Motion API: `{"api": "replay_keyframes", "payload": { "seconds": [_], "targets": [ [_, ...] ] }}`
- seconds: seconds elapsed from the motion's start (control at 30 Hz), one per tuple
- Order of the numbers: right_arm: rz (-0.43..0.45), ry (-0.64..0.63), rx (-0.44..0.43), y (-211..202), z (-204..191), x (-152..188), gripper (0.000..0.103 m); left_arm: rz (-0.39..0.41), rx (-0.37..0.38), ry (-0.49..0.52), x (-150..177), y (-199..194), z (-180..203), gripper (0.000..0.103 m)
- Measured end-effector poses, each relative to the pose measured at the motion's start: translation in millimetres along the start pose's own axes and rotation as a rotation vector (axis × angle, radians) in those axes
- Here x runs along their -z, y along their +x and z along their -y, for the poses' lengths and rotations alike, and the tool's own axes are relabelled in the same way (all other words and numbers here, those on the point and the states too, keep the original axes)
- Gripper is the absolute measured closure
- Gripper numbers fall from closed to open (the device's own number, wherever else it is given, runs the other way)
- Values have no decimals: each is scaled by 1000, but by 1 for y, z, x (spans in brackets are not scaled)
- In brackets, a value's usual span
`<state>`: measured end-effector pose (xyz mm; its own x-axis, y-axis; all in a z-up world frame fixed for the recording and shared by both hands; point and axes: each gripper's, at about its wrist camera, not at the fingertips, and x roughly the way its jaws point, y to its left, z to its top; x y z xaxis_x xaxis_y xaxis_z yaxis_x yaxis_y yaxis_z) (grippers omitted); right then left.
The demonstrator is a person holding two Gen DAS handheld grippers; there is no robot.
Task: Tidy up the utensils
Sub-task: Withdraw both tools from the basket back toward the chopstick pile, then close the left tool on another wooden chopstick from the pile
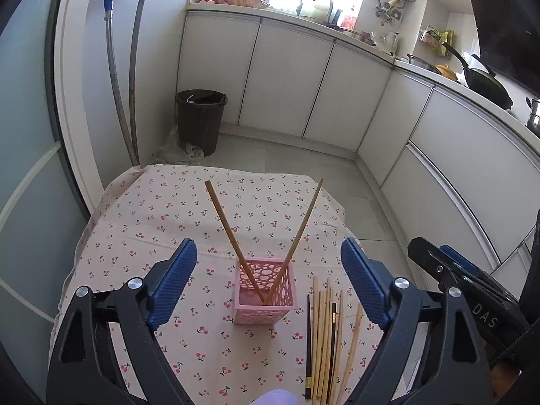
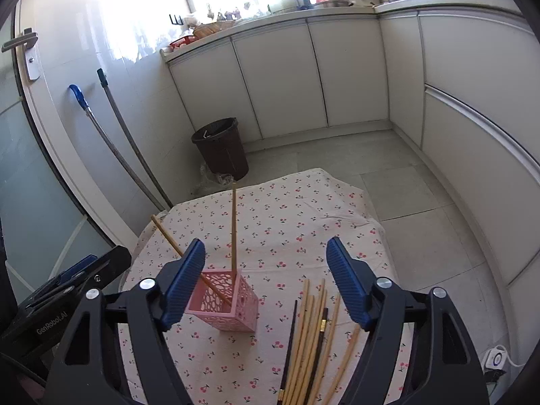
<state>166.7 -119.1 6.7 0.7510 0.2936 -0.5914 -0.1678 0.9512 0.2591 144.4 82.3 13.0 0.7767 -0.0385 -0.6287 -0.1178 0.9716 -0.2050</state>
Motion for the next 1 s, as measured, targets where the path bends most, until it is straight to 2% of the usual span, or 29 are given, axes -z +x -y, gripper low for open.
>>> {"api": "replay_keyframes", "payload": {
  "seconds": [0.13, 0.3, 0.43, 0.57, 0.83, 0.9, 0.97, 1.0],
  "targets": [
    [-1, 23, 78, -8, 25, 14, 10, -35, -33, 24, 8, 8, 6, 12],
    [-44, 110, 126, -15, 69, 27, 8, -100, -32, 81, 25, 21, 20, 7],
    [-59, 202, 101, -22, 97, 24, 8, -178, 20, 148, 42, 36, 40, 7],
    [-46, 287, 76, -32, 121, 18, 8, -294, 114, 228, 63, 56, 72, 7],
    [-54, 462, 33, -38, 167, 12, 7, -494, 168, 414, 98, 128, 141, 8],
    [-69, 498, 26, -34, 178, 14, 7, -541, 161, 439, 101, 154, 150, 10],
    [-91, 526, 26, -28, 187, 15, 7, -589, 177, 437, 101, 179, 155, 20],
    [-102, 546, 24, -25, 191, 17, 7, -617, 184, 430, 101, 191, 155, 30]
  ]
}}
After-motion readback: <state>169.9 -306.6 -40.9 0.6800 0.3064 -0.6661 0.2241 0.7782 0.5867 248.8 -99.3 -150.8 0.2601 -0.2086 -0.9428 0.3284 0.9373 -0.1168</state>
